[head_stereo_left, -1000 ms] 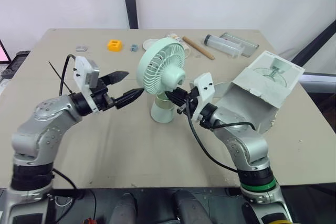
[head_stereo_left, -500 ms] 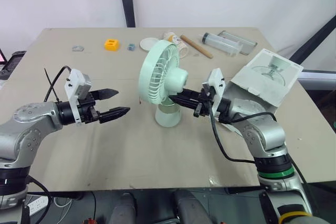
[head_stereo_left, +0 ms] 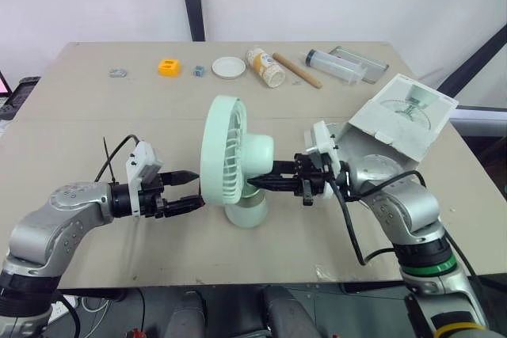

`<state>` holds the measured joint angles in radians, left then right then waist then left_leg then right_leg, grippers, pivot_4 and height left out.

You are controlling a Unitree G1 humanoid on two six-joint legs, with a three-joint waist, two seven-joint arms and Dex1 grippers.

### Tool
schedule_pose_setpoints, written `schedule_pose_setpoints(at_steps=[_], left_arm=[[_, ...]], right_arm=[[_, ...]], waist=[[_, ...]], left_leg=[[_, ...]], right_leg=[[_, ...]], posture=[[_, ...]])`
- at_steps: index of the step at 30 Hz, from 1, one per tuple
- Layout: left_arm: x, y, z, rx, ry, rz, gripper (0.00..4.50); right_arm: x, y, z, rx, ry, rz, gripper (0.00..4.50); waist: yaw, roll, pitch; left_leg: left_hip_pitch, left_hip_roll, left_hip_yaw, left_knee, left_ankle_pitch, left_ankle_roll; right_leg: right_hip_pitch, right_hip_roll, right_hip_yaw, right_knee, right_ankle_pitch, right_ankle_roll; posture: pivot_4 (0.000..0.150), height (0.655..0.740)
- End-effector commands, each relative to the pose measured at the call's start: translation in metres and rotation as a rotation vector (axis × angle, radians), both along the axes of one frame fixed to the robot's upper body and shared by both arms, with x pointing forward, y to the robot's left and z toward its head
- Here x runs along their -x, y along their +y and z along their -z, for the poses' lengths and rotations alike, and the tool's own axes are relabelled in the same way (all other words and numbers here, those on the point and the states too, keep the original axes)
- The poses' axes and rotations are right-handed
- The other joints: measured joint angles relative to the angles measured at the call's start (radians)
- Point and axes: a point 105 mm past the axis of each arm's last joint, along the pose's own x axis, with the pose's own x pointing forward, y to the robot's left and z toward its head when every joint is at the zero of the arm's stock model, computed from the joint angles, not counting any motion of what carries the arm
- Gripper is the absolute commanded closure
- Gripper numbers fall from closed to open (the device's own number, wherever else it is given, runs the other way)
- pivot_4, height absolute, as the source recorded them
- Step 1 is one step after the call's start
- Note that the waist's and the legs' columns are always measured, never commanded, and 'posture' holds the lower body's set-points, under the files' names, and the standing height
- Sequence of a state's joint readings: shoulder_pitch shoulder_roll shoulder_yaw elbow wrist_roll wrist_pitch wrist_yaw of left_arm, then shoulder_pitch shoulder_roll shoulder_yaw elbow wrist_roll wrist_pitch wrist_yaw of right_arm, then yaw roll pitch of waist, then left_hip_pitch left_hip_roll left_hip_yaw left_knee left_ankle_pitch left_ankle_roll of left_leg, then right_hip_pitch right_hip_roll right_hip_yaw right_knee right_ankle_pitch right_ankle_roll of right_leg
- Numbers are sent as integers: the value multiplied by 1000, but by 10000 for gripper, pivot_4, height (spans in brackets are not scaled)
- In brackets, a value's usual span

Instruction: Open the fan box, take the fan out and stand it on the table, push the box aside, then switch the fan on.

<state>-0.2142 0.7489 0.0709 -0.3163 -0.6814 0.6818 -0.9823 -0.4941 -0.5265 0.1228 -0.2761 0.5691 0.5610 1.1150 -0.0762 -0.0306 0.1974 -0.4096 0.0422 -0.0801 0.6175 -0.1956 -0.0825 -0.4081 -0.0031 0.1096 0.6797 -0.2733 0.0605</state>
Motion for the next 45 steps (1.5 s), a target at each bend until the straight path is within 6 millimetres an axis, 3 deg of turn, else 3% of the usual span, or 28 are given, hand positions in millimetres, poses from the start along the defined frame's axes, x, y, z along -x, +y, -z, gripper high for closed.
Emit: schedule_pose_setpoints(at_steps=[1, 6, 8, 24, 45], left_arm=[[8, -7, 0, -22, -21, 57, 23247], [15, -13, 10, -57, -14, 90, 40599], [17, -14, 13, -61, -10, 99, 44374], [25, -27, 20, -46, 5, 130, 44374], [25, -40, 34, -11, 35, 134, 44374]], right_arm=[[18, 5, -10, -20, -34, -89, 41150], [21, 5, -5, -9, -34, -92, 41150], [21, 5, -4, -7, -37, -92, 41150], [24, 5, 21, 52, -67, -99, 41150], [27, 7, 22, 43, -67, -86, 41150]], waist=[[0, 0, 0], [0, 0, 0], [0, 0, 0], [0, 0, 0], [1, -1, 0]], left_leg=[[0, 0, 0, 0, 0, 0], [0, 0, 0, 0, 0, 0], [0, 0, 0, 0, 0, 0], [1, 0, 0, 0, 0, 0], [2, 0, 0, 1, 0, 0]], right_leg=[[0, 0, 0, 0, 0, 0], [0, 0, 0, 0, 0, 0], [0, 0, 0, 0, 0, 0], [1, 0, 0, 0, 0, 0], [2, 1, 0, 1, 0, 0]], posture=[[1500, 7400], [1500, 7400], [1500, 7400], [1500, 7400], [1500, 7400]])
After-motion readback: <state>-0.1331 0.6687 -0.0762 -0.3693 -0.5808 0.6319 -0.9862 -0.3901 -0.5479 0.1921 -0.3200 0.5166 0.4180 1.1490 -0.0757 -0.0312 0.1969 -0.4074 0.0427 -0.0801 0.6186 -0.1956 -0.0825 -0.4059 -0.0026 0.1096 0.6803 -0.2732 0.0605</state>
